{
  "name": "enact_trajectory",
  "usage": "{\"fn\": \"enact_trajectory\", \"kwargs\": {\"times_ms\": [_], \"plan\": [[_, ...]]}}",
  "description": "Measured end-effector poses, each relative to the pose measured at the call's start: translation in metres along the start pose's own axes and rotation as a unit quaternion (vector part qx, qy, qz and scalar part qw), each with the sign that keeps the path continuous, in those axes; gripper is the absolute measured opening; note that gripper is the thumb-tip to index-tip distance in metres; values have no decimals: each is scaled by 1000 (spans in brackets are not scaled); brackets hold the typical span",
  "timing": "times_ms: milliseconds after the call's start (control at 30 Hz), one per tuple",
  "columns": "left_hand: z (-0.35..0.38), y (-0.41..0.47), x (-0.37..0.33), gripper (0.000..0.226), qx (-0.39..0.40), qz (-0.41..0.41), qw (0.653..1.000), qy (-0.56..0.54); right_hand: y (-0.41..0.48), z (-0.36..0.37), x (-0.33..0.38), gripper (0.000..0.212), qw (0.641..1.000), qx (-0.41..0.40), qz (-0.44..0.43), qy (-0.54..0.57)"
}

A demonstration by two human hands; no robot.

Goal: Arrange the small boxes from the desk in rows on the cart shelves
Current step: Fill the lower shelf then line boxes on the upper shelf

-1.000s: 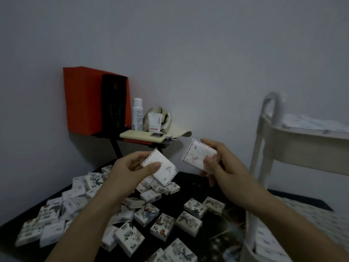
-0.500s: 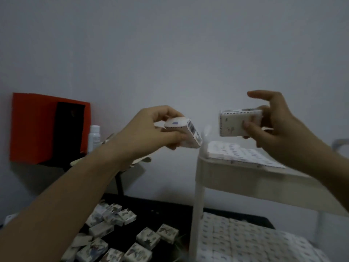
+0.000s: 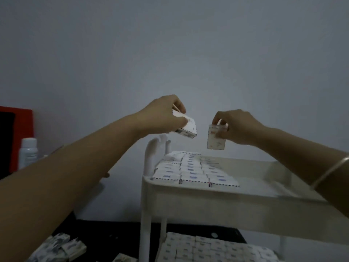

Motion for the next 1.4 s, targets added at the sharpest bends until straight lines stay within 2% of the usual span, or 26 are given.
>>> {"fn": "enact_trajectory", "kwargs": {"times_ms": [133,333,500,600,733,867,933,1000,1100,1200,1233,1333,1400], "plan": [[21,21,11,55,38,-46,998,-29,12,40,-4,29,999,43,6,-25],[36,57,21,31,25,-34,998,37,7,81,-12,26,980,163,27,111],[60,89,7,28,67,-4,995,76,-2,101,-11,27,950,246,56,183],[81,102,-2,30,105,18,991,76,-5,110,-14,26,932,266,103,223],[108,110,0,31,138,29,985,98,-15,121,-32,30,863,303,210,346],[124,113,6,36,147,43,980,125,-28,126,-41,40,796,331,267,431],[130,112,9,41,149,53,977,147,-30,128,-43,46,777,342,280,448],[138,109,12,40,166,62,971,164,-29,129,-43,60,770,355,280,451],[148,101,20,31,211,49,963,158,-27,129,-41,78,771,366,267,449],[152,95,21,30,230,45,958,163,-24,127,-42,79,785,365,248,434],[154,94,22,29,237,42,957,164,-24,127,-42,78,803,365,237,408],[166,85,28,23,276,32,947,159,-21,129,-45,76,886,353,182,238],[173,80,30,20,292,33,939,181,-15,127,-50,75,914,331,166,166]]}}
Point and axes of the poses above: each hand's wrist, its own y-axis towards the middle knuckle, its own z-axis out of the palm, x = y × z, the point moved 10 cm from there along y, towards the middle knuckle, and after that the axes turned 10 degrees about z, right-handed, at the moved point
